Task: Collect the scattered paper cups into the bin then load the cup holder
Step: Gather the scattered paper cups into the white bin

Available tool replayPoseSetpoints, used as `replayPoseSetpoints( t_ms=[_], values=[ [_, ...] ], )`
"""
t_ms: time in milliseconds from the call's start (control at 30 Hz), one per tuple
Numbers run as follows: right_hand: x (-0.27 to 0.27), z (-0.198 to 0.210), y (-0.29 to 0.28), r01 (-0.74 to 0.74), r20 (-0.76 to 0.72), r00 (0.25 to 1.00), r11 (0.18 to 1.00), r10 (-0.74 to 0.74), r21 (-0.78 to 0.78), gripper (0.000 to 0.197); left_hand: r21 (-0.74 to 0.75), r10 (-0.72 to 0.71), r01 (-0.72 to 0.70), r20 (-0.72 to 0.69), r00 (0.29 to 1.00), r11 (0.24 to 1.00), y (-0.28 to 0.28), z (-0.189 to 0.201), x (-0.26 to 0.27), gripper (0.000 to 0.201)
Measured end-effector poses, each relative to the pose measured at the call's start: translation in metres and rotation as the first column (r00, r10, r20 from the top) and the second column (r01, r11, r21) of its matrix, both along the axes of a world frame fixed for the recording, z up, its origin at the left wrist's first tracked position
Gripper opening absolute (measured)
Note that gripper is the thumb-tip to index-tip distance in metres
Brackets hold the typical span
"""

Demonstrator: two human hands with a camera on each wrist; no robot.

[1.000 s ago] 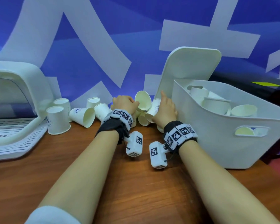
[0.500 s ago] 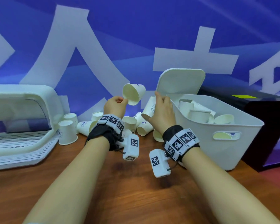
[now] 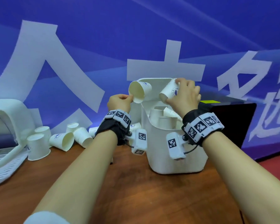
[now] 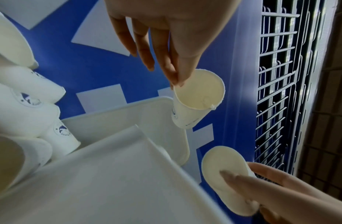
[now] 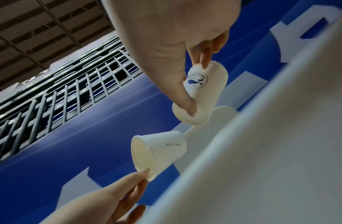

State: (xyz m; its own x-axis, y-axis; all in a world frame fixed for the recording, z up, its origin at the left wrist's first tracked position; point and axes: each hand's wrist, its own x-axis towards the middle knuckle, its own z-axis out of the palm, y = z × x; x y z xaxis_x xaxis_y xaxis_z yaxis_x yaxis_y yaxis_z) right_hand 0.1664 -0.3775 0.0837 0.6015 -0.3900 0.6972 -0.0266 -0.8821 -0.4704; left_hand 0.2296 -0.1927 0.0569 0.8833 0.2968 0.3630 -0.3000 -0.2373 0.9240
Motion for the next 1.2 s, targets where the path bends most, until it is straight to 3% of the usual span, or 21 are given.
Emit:
replayPoseSetpoints(
  t_ms=[100, 167, 233, 300, 533, 700, 900, 1100, 1200],
  values=[
    [0.01, 0.003, -0.023, 0.005, -0.025, 1.0, 0.995, -0.002, 0.098, 0.068, 0.058, -0.043, 0.046, -0.04, 0.998, 0.997, -0.022, 0.0, 0.01, 0.015],
    [0.016, 0.003, -0.032, 0.044, -0.207, 0.978, 0.992, -0.018, 0.12, 0.076, 0.152, -0.101, 0.117, -0.107, 0.989, 0.981, -0.035, -0.001, 0.015, 0.011],
    [0.019, 0.0, -0.035, 0.062, -0.441, 0.898, 0.993, -0.013, 0.097, 0.088, 0.234, -0.135, 0.168, -0.151, 0.979, 0.958, -0.042, -0.003, 0.016, 0.012],
    [0.019, -0.002, -0.035, 0.033, -0.501, 0.865, 0.994, 0.025, 0.105, 0.089, 0.254, -0.132, 0.169, -0.155, 0.979, 0.952, -0.044, -0.003, 0.014, 0.022],
    [0.01, 0.006, -0.018, -0.144, -0.392, 0.894, 0.968, 0.217, 0.208, 0.058, 0.118, -0.159, 0.173, -0.116, 0.98, 0.978, -0.021, -0.003, 0.0, 0.033],
    [-0.003, 0.014, 0.011, -0.313, -0.265, 0.879, 0.898, 0.397, 0.309, 0.05, 0.065, -0.158, 0.166, -0.115, 0.981, 0.984, 0.002, -0.002, -0.016, 0.034],
    [-0.02, 0.003, 0.063, -0.456, -0.182, 0.83, 0.83, 0.527, 0.321, 0.038, 0.115, -0.102, 0.117, -0.131, 0.986, 0.986, 0.047, -0.013, -0.04, 0.032],
    [-0.02, -0.028, 0.11, -0.481, -0.185, 0.836, 0.853, 0.516, 0.203, 0.039, 0.153, -0.059, 0.093, -0.214, 0.975, 0.984, 0.102, -0.042, -0.053, 0.031],
    [-0.01, -0.051, 0.129, -0.483, -0.216, 0.816, 0.838, 0.536, 0.255, 0.041, 0.109, -0.059, 0.094, -0.284, 0.957, 0.99, 0.125, -0.061, -0.051, 0.025]
  ],
)
